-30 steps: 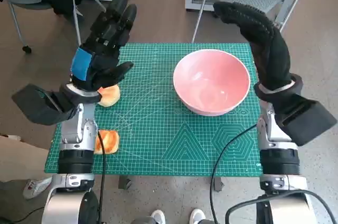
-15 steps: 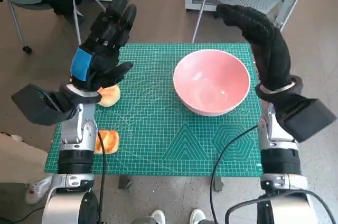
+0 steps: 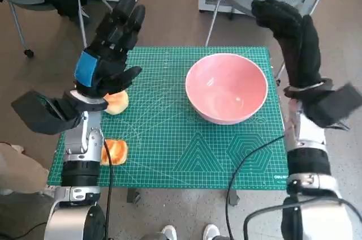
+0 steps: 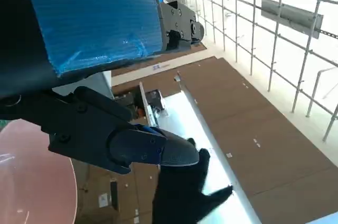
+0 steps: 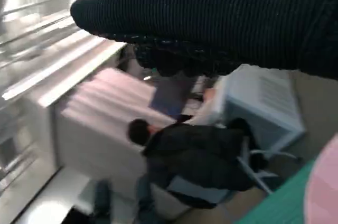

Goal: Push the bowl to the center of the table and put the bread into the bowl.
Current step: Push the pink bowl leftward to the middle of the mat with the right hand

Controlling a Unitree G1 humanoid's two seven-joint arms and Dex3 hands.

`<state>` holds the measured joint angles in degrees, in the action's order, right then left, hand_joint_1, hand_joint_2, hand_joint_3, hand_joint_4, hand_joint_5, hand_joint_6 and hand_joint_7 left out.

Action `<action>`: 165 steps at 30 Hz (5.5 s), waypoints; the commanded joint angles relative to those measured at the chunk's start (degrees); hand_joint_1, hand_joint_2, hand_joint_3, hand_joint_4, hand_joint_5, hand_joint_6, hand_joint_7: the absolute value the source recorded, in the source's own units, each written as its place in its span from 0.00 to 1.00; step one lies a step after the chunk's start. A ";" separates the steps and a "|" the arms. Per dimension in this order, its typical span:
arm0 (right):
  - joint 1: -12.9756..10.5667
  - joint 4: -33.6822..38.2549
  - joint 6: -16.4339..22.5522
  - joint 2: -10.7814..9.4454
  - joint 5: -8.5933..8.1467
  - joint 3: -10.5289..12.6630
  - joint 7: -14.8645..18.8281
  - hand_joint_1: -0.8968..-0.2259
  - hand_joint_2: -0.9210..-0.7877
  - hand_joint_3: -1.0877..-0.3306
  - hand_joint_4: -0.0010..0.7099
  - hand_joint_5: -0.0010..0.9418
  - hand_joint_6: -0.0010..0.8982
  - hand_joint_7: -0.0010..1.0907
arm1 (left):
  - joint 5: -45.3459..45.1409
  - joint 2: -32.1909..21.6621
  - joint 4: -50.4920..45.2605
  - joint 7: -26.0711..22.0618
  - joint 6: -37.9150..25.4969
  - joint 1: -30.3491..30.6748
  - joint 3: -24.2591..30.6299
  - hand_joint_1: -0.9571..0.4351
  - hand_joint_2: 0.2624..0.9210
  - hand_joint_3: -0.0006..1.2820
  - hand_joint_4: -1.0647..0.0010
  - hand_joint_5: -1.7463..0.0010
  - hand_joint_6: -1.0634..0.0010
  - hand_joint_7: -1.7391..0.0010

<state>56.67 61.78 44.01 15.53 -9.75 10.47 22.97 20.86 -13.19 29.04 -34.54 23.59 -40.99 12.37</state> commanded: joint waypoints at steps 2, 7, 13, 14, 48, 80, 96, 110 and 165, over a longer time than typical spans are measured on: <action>1.10 5.31 -4.40 0.73 1.51 0.71 -3.21 0.27 0.00 0.41 0.16 0.00 0.00 0.38 | 0.22 -0.33 -0.33 0.26 0.18 0.56 0.47 0.18 1.00 0.15 0.95 1.00 0.82 0.99; 1.52 7.98 -7.90 1.46 2.72 0.97 -6.17 0.31 0.00 0.38 0.15 0.00 0.00 0.37 | 0.18 -0.42 -0.86 0.61 -0.05 0.78 0.50 0.18 1.00 0.16 0.95 1.00 0.83 0.99; 1.44 10.07 -11.49 2.04 3.47 1.34 -8.30 0.38 0.00 0.35 0.13 0.00 0.00 0.34 | 0.02 -0.57 -0.99 0.94 0.01 0.93 0.50 0.18 1.00 0.16 0.95 1.00 0.83 0.99; 1.41 10.25 -11.85 2.08 3.60 1.38 -8.54 0.39 0.00 0.34 0.12 0.00 0.00 0.34 | 0.03 -0.58 -1.01 0.98 0.01 0.95 0.49 0.18 1.00 0.16 0.95 1.00 0.83 0.99; -3.40 14.11 -26.36 2.06 6.86 2.00 -16.05 0.40 0.00 0.29 0.14 0.01 0.04 0.30 | -0.67 -1.16 -2.78 2.23 -0.13 2.49 0.04 0.19 1.00 0.16 0.94 1.00 0.84 0.99; -5.38 14.31 -27.43 -2.46 8.05 2.40 -15.62 0.37 0.00 0.32 0.17 0.01 0.07 0.28 | -0.71 -1.14 -2.14 2.44 -0.34 2.35 0.07 0.18 1.00 0.16 0.94 1.00 0.83 0.99; -4.44 14.35 -27.79 -4.93 9.03 1.20 -14.13 0.33 0.00 0.33 0.19 0.01 0.07 0.27 | -0.66 -1.22 -2.87 2.69 -0.44 2.74 -0.04 0.18 1.00 0.16 0.94 1.00 0.83 0.99; -3.57 14.18 -27.69 -6.84 9.86 0.18 -14.90 0.30 0.00 0.35 0.24 0.02 0.09 0.27 | -0.83 -1.34 -3.47 3.04 -0.60 3.08 0.01 0.19 1.00 0.16 0.94 1.00 0.84 0.99; -2.08 13.82 -26.27 -9.45 10.95 -2.04 -13.07 0.31 0.00 0.33 0.23 0.00 0.07 0.28 | -1.39 -1.10 -2.18 3.82 0.16 2.78 -0.24 0.19 1.00 0.18 0.94 1.00 0.83 0.99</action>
<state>54.75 75.25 18.07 6.43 0.72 8.67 9.52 20.07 -13.89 26.56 -30.73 23.28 -38.15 12.10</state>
